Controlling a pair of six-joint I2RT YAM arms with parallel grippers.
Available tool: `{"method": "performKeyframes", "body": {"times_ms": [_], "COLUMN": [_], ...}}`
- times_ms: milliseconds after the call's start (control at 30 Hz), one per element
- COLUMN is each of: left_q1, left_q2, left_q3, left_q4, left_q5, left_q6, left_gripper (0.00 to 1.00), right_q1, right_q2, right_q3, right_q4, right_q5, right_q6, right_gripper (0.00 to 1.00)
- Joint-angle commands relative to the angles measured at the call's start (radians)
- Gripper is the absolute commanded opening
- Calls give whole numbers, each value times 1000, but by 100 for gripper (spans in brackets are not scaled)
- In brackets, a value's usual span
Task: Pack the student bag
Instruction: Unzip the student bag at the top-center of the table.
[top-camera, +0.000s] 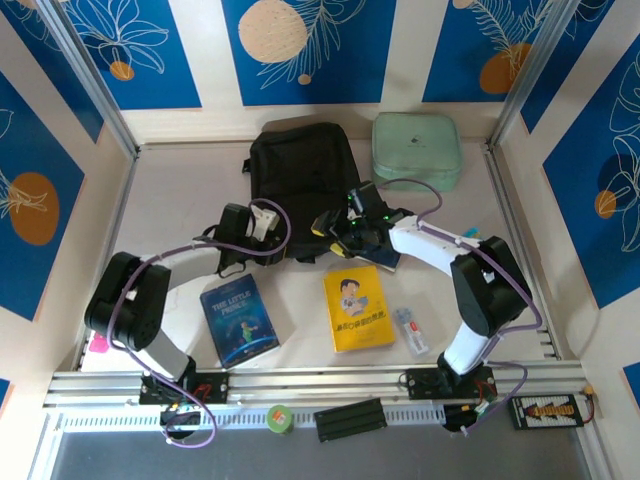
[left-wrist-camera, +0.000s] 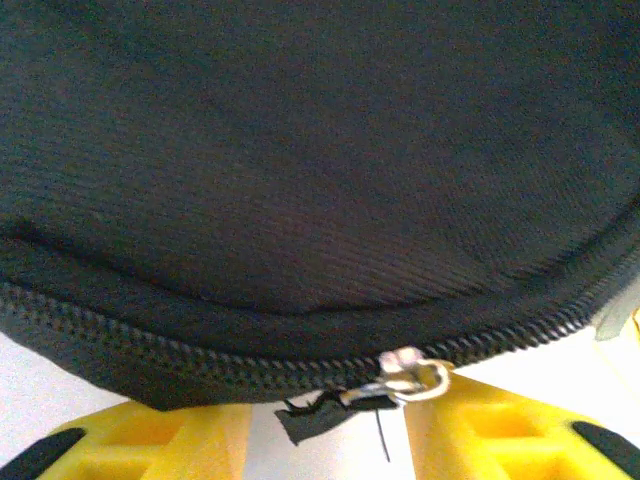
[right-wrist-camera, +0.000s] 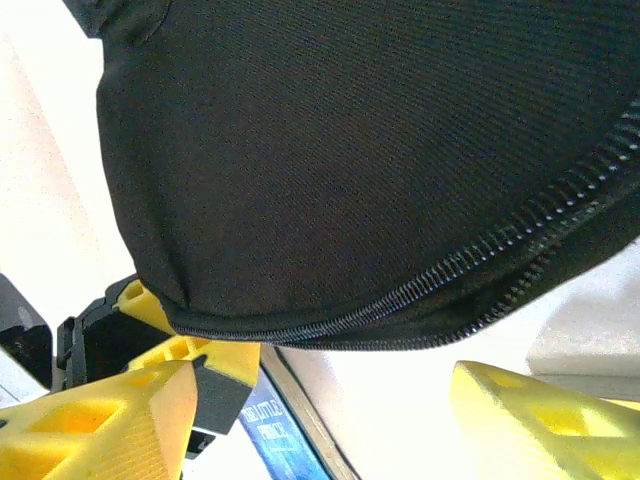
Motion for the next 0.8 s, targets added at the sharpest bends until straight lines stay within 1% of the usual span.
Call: {"method": "performKeyframes", "body": {"times_ms": [0,233,367,433,667,767], "left_q1": [-6,-6,-6,-6,-6,-7], "left_q2": [-6,-72,-105,-122,-172,-207], "left_q3": [23,-5,-9,-18,-38,-49], "left_q4": [59,32,-8,-19,-78,-103], "left_q5": [-30,-87,-70,-60,-40,-29], "left_q6": [13,43,54,55,55,39], "left_gripper": [37,11,7,1,0,0], "right_q1": [11,12,13,11,-6,-15], "right_q2": [36,85,103,119,169,191], "right_q3": [38,97,114,123,175,194], "right_q4": [-5,-43,-57,-59,-88,-104], "right_q5": [-23,21,47,62,126,135], "right_q6": [14,5,20,33,31,15], "right_gripper": [68,67,66,66,63,59]}}
